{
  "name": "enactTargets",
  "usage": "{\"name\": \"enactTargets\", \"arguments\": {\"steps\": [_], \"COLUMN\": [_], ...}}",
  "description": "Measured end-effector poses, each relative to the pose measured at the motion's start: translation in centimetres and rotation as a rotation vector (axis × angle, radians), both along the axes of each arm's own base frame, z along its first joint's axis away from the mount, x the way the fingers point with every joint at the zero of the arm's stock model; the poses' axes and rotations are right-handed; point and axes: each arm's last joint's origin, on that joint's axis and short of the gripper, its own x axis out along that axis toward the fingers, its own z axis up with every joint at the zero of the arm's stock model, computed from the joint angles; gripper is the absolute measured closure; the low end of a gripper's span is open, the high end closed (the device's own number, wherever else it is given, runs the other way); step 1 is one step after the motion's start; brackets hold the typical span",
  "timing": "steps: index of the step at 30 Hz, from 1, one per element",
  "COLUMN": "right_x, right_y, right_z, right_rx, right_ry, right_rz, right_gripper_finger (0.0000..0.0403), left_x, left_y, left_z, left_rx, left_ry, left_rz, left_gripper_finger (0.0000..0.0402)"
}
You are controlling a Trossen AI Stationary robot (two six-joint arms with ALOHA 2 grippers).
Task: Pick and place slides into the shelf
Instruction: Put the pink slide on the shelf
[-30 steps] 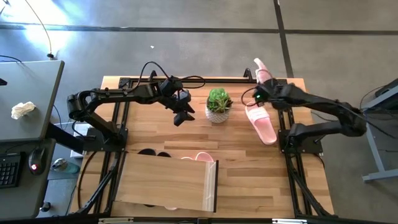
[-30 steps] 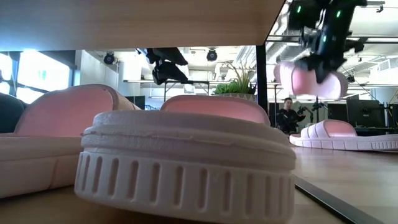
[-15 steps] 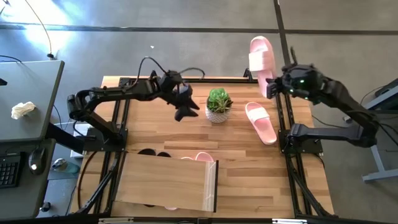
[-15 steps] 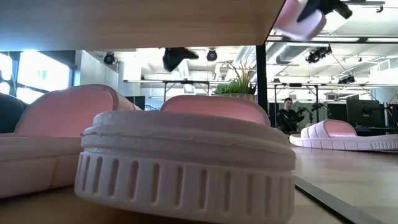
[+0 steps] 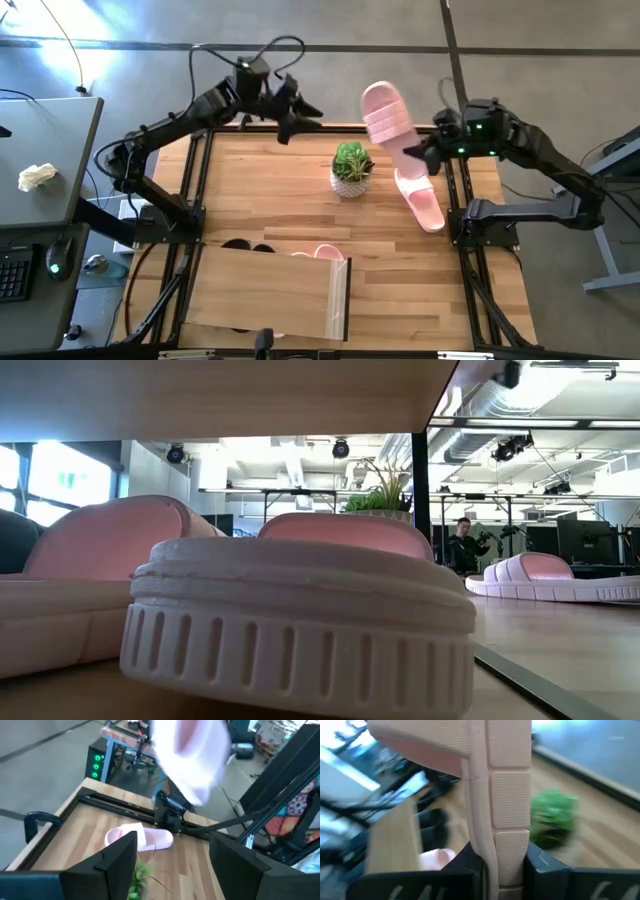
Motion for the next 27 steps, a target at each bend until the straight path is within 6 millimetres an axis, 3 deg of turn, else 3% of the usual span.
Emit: {"name": "enactTargets", "arguments": {"steps": [5, 12, 18, 27], "right_x": [3.9, 7.0, 8.5, 8.9], "right_y": [0.1, -0.5, -0.8, -0.8], "right_z": [-1.0, -3.1, -4.0, -3.6], "right_rx": [0.042, 0.076, 0.105, 0.086], "right_ry": [0.012, 0.114, 0.132, 0.078], "right_rz": [0.167, 0.221, 0.274, 0.283], "right_gripper_finger": [0.0367, 0.0367, 0.0367, 0.0367], "left_x": [-0.8, -1.2, -1.2, -1.2], "left_y": [0.6, 0.5, 0.6, 0.7], "left_z": [0.1, 0.0, -0.6, -1.2], "left_rx": [-0.038, -0.09, -0.108, -0.091], "left_ry": [0.001, -0.016, 0.035, 0.073], "left_rz": [-0.04, -0.163, -0.115, -0.098], "left_gripper_finger": [0.0172, 0.0172, 0.0172, 0.0172]}}
